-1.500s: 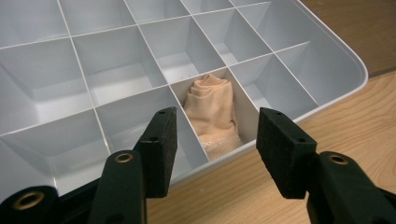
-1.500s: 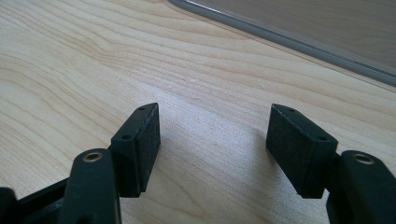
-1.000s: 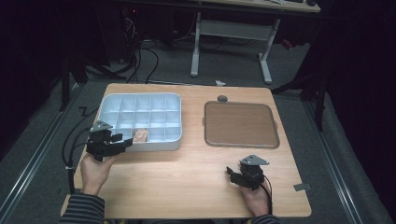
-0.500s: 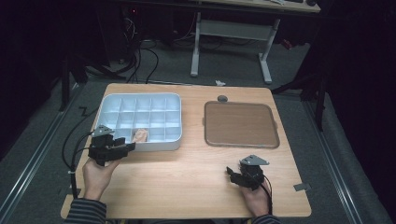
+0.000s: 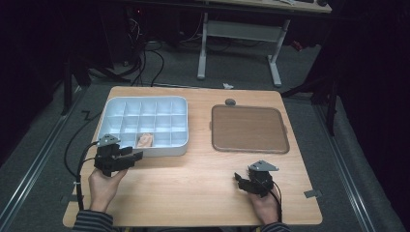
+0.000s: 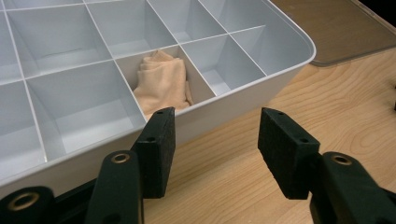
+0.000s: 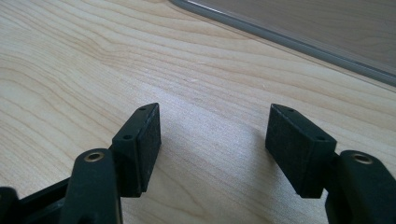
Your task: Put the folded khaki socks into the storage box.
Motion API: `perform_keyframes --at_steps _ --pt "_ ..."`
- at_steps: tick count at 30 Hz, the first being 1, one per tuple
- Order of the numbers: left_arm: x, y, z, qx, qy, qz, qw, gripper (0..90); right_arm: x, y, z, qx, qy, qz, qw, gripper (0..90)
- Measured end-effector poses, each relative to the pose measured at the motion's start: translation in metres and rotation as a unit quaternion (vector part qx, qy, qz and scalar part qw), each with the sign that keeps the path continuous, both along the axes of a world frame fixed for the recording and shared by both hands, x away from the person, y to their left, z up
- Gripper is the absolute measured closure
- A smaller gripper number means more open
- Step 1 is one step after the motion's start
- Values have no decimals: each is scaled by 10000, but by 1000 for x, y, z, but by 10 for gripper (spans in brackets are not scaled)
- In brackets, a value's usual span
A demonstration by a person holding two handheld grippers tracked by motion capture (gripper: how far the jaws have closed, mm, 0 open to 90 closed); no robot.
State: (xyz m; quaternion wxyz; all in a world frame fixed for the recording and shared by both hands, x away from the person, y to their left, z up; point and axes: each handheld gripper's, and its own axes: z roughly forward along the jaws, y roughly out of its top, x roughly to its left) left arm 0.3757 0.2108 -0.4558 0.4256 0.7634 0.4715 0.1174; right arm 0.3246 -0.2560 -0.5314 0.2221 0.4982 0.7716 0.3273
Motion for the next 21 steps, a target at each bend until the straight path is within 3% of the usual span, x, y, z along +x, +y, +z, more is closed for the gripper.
perform_keyframes --at_steps 21 --pt "-6 -13 -12 -18 112 -159 9998 463 0 0 0 -2 -2 -2 10000 356"
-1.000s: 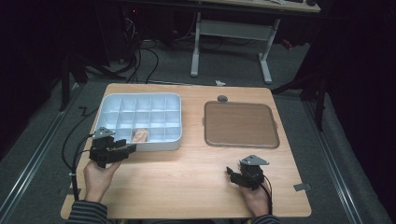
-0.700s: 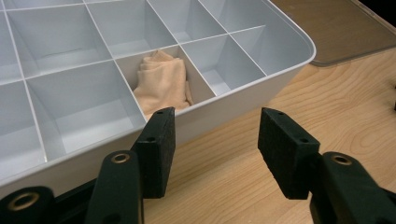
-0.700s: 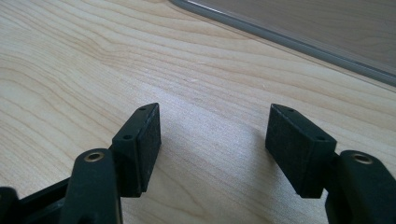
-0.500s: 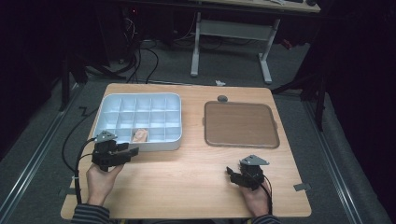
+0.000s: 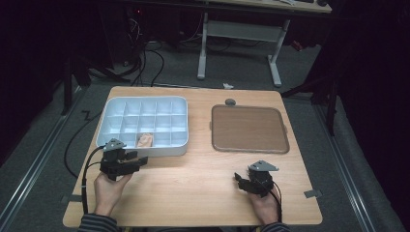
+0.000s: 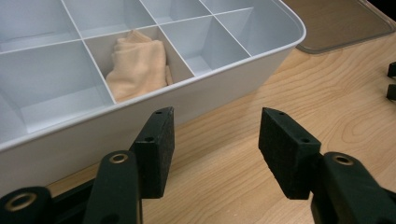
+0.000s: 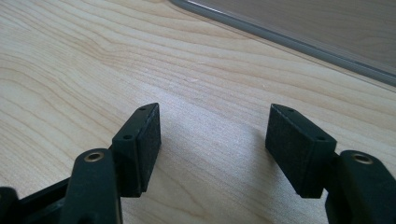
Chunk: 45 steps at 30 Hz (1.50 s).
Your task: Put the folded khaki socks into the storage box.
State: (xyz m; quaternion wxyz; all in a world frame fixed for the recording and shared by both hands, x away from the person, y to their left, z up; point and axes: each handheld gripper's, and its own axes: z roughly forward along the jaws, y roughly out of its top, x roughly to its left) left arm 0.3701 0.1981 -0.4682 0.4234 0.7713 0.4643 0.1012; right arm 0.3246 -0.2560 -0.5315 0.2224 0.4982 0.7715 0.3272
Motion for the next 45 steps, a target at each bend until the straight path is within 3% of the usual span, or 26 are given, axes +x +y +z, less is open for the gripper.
perform_keyframes --at_steps 20,24,45 --pt "-4 -15 -9 -66 62 -141 9999 463 0 0 0 0 -3 10 10000 355" --pt "-5 -17 -10 -260 126 -207 9994 462 0 0 0 1 -3 8 10000 356" --pt "-8 -34 -19 -272 209 -378 9987 460 0 0 0 -2 -1 9 10000 356"
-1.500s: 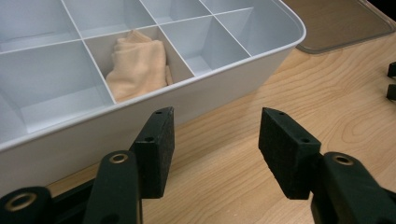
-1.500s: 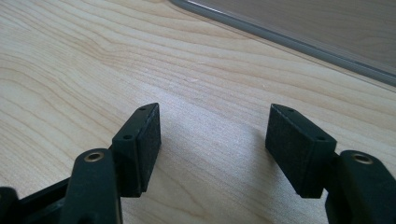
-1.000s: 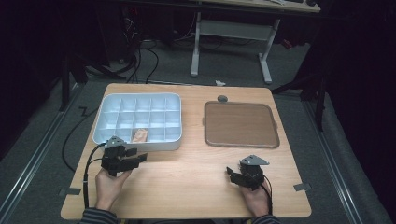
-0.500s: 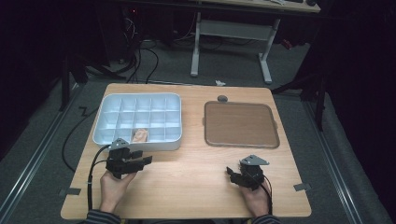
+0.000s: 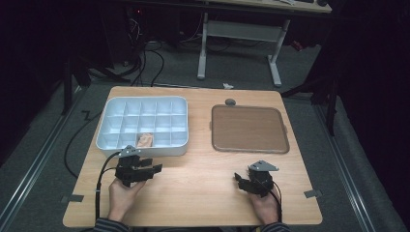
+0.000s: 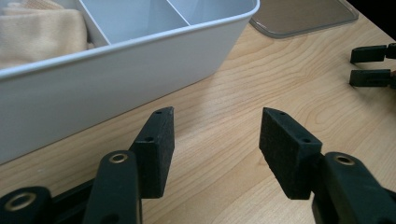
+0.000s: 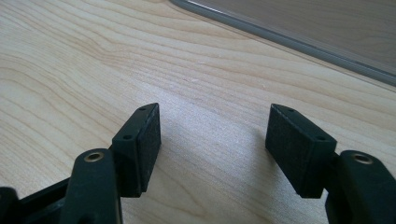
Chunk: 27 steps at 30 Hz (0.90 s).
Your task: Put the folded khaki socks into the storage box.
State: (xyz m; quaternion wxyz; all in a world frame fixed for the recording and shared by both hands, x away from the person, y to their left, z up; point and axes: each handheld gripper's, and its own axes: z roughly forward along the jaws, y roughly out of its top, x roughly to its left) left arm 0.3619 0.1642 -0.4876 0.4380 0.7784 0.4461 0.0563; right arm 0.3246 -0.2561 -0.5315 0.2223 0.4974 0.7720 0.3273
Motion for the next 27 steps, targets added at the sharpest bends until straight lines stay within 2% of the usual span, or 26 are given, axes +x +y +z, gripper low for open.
perform_keyframes --at_steps 7,12,15,27 --pt "-1 -3 -5 57 8 -10 10000 460 0 0 0 7 6 -4 10000 355" --pt "-2 -7 -10 104 86 -35 9999 464 0 0 0 6 5 -4 10000 355" --pt "-4 -10 -14 245 65 -65 9997 466 0 0 0 7 5 -3 10000 355" --pt "-7 -13 -25 328 9 31 9995 462 0 0 0 2 1 -6 10000 354"
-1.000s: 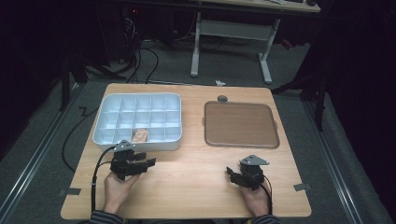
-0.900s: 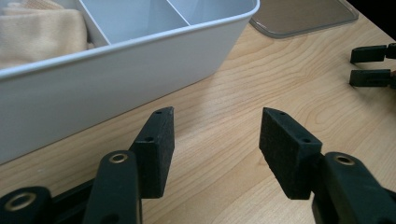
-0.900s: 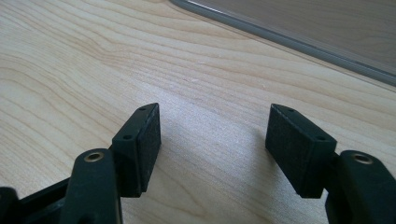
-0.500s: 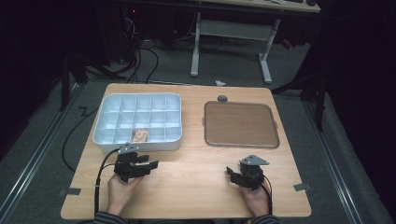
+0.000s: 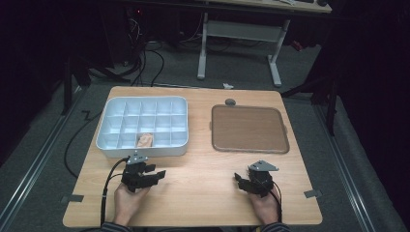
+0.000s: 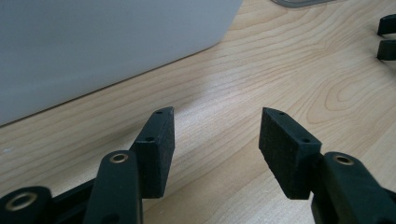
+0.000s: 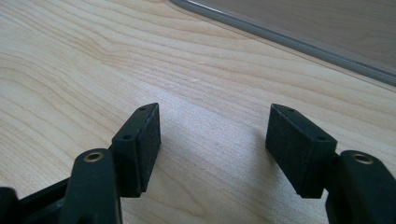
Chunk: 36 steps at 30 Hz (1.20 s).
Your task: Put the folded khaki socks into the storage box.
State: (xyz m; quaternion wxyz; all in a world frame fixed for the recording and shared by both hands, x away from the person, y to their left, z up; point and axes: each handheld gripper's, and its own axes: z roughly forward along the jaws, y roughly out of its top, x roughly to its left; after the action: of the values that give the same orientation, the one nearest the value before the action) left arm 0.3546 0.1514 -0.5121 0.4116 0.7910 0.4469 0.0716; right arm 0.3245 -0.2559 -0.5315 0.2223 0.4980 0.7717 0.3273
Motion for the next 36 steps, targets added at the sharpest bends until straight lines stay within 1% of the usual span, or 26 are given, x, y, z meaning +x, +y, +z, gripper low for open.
perform_keyframes --at_steps 4,6,9,13,17,21,24,27,30,32,34,36 --pt "-1 -2 -3 103 -67 34 9999 461 0 0 0 -1 -1 0 10000 354" --pt "-2 -3 -5 135 -67 40 9999 461 0 0 0 -2 -1 0 10000 354" --pt "-3 -6 -6 293 -176 77 9994 458 0 0 0 -1 -1 0 10000 354" --pt "-3 -8 -7 314 -213 89 9992 458 0 0 0 -1 1 1 10000 354" --pt "-2 -11 -10 462 -271 94 9985 458 0 0 0 -1 -1 0 10000 354" --pt "-2 -11 -15 561 -278 110 9980 458 0 0 0 -2 -1 1 10000 353" --pt "-2 -10 -18 628 -369 142 9972 458 0 0 0 -2 -1 -3 10000 353" --pt "-1 -9 -18 612 -396 168 9972 454 0 0 0 -5 -3 -2 10000 353" --pt "-3 -11 -21 670 -550 198 9960 441 0 0 0 -6 -3 -3 10000 353" --pt "-5 -12 -24 684 -707 220 9949 425 0 0 0 -5 -3 -2 10000 353" --pt "-6 -15 -24 794 -751 231 9937 416 0 0 0 -6 -6 1 10000 353" --pt "-7 -16 -24 855 -783 237 9930 413 0 0 0 -9 -2 3 10000 351"
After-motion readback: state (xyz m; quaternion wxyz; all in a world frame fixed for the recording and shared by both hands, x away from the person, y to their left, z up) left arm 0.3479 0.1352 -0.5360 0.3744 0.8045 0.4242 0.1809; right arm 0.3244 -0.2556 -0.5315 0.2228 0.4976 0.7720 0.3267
